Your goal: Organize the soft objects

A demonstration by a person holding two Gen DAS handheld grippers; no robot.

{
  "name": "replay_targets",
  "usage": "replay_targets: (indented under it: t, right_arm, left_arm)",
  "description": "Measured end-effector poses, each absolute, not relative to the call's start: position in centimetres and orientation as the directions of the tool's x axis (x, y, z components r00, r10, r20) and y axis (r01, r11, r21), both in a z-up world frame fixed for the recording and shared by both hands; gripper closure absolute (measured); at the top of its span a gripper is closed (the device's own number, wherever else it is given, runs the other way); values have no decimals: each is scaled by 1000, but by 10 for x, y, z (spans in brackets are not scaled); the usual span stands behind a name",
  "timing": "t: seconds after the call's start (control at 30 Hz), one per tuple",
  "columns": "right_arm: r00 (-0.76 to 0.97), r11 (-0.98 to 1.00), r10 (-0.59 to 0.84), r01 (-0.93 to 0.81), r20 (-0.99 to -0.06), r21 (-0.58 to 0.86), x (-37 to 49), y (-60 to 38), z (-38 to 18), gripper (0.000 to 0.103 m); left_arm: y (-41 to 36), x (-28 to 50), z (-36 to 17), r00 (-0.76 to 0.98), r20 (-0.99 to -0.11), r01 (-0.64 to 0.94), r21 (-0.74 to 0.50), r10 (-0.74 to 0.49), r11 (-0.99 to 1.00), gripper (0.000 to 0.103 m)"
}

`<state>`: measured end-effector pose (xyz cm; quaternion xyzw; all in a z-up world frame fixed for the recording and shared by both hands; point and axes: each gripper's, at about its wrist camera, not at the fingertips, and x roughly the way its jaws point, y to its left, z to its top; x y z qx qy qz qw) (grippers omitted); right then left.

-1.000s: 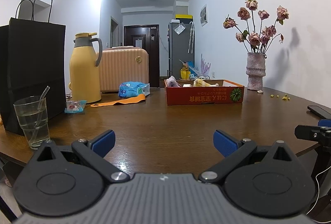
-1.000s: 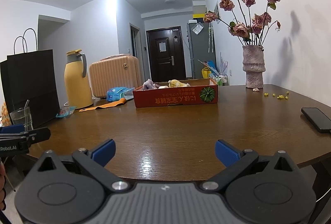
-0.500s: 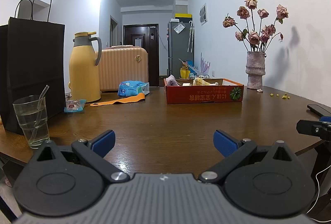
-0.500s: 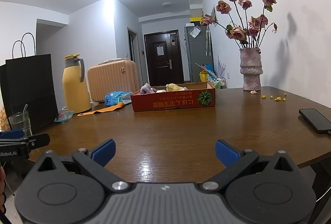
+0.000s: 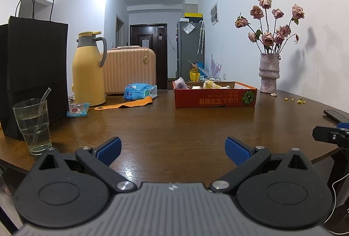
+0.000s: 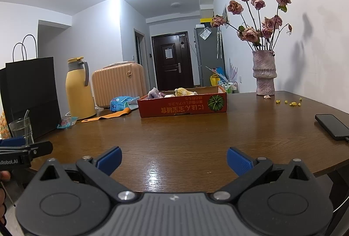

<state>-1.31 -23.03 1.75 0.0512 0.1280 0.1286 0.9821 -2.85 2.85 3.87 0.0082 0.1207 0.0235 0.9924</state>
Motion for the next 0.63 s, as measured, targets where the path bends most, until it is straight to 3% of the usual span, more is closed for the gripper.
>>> replay_targets:
  t: [0.63]
  right_arm:
    - [933, 961, 269, -244, -239, 130, -12, -228, 18, 0]
  left_arm:
    - [28, -33, 43, 978, -205, -37, 30, 42, 999, 0]
